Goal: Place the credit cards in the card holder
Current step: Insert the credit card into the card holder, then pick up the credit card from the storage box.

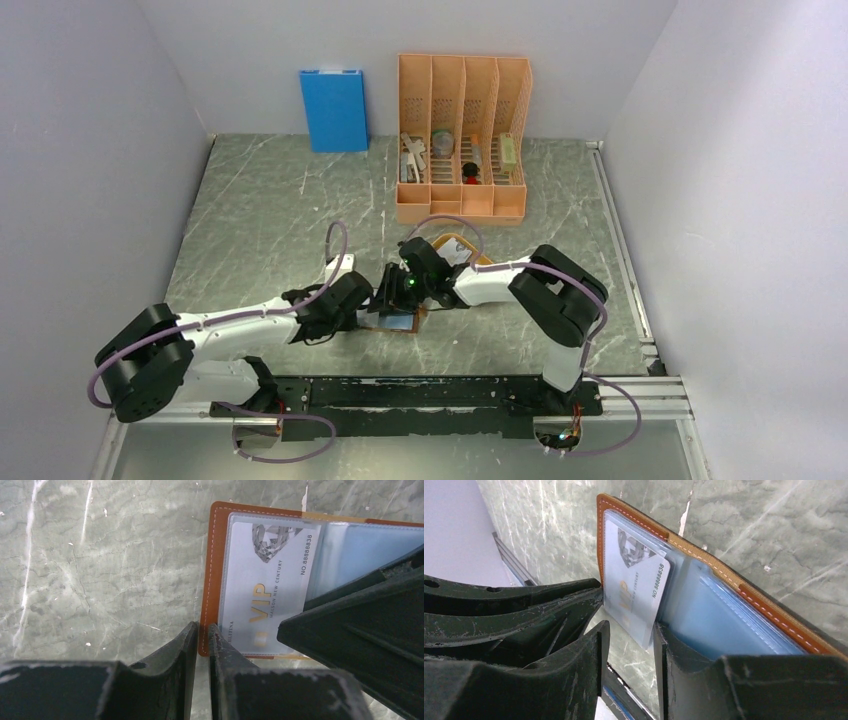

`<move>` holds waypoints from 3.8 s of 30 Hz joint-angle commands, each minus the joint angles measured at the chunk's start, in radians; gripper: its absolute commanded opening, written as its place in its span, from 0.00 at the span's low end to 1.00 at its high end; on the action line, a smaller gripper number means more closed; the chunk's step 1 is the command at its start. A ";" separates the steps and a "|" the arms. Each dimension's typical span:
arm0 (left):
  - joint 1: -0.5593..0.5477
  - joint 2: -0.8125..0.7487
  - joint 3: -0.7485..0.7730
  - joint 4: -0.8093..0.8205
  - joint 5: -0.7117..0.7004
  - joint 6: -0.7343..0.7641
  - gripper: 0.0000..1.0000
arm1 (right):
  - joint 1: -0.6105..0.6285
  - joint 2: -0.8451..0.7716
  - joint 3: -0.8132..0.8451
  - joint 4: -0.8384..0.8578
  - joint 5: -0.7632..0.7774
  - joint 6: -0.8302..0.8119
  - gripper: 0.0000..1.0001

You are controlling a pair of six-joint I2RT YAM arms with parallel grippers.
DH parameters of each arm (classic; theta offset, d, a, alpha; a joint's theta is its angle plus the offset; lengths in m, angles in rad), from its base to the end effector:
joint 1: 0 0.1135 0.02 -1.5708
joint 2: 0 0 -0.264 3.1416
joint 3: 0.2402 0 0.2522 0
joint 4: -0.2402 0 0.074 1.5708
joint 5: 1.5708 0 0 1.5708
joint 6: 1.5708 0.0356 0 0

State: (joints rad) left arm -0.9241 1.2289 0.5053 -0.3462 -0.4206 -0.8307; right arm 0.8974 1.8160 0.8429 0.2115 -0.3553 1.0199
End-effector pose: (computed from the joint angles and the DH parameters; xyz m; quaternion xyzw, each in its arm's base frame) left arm 0.1357 -0.1556 0.1516 -0.0075 0.9488 -0.0572 0.3105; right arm 0.2081 0.2807 0.1268 -0.0140 0.9074 0.4104 0.0897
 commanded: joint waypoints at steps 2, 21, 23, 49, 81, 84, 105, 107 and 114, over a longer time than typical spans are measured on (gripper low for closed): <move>0.002 -0.023 -0.012 0.012 0.038 -0.010 0.20 | 0.008 0.021 0.043 0.015 -0.049 -0.035 0.41; 0.002 -0.253 0.128 -0.229 -0.062 -0.016 0.52 | -0.025 -0.317 0.194 -0.501 0.311 -0.233 0.60; 0.003 -0.306 0.126 -0.235 -0.054 0.002 0.52 | -0.051 -0.435 0.152 -0.526 0.476 -0.240 0.59; 0.001 -0.395 0.049 -0.179 0.013 0.042 0.49 | -0.452 -0.442 -0.282 -0.091 0.307 0.030 0.60; 0.001 -0.363 0.046 -0.191 -0.006 0.028 0.49 | -0.486 -0.367 -0.327 -0.017 0.266 0.034 0.25; 0.001 -0.365 0.045 -0.192 -0.006 0.027 0.49 | -0.488 -0.380 -0.337 -0.017 0.265 0.032 0.24; 0.001 -0.375 0.047 -0.200 -0.009 0.024 0.48 | -0.489 -0.480 -0.345 -0.069 0.251 0.036 0.05; 0.001 -0.377 0.047 -0.201 -0.010 0.023 0.49 | -0.490 -0.477 -0.344 -0.070 0.247 0.040 0.03; 0.001 -0.385 0.053 -0.213 -0.017 0.019 0.48 | -0.490 -0.568 -0.306 -0.162 0.239 0.128 0.00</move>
State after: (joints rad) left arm -0.9237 0.8585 0.5571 -0.5301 -0.4080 -0.8013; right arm 0.4141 1.3308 0.5140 0.1417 -0.1089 1.0878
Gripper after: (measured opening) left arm 0.483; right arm 0.010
